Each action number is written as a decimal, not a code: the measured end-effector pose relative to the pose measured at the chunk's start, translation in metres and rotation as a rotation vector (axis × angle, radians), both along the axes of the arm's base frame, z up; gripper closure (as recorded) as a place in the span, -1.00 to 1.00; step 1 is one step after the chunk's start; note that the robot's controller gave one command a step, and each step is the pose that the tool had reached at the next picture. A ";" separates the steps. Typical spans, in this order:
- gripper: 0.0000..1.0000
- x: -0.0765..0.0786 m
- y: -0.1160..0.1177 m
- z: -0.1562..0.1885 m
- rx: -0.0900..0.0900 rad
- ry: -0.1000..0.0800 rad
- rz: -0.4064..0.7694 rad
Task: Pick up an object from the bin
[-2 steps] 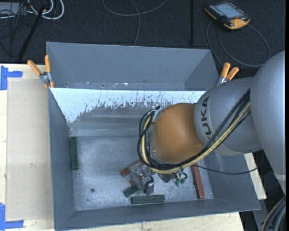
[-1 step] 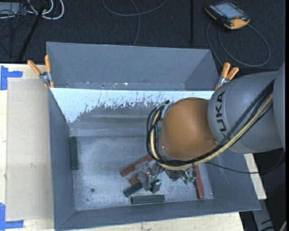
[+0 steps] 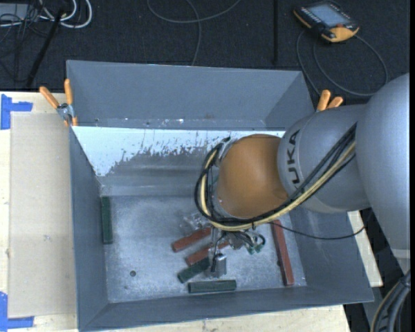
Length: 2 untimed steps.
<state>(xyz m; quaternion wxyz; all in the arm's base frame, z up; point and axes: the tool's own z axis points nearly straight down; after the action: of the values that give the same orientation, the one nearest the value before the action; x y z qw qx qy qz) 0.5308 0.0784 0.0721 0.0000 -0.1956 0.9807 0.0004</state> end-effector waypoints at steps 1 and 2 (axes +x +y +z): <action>1.00 0.001 0.000 -0.003 0.000 0.002 -0.005; 1.00 0.001 0.000 -0.003 0.000 0.002 -0.005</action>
Offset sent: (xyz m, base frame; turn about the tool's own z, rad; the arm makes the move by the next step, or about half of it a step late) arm 0.0000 0.0000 0.0000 0.0000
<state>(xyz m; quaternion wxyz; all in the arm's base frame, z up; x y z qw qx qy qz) 0.5318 0.0786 0.0691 -0.0008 -0.1929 0.9812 0.0006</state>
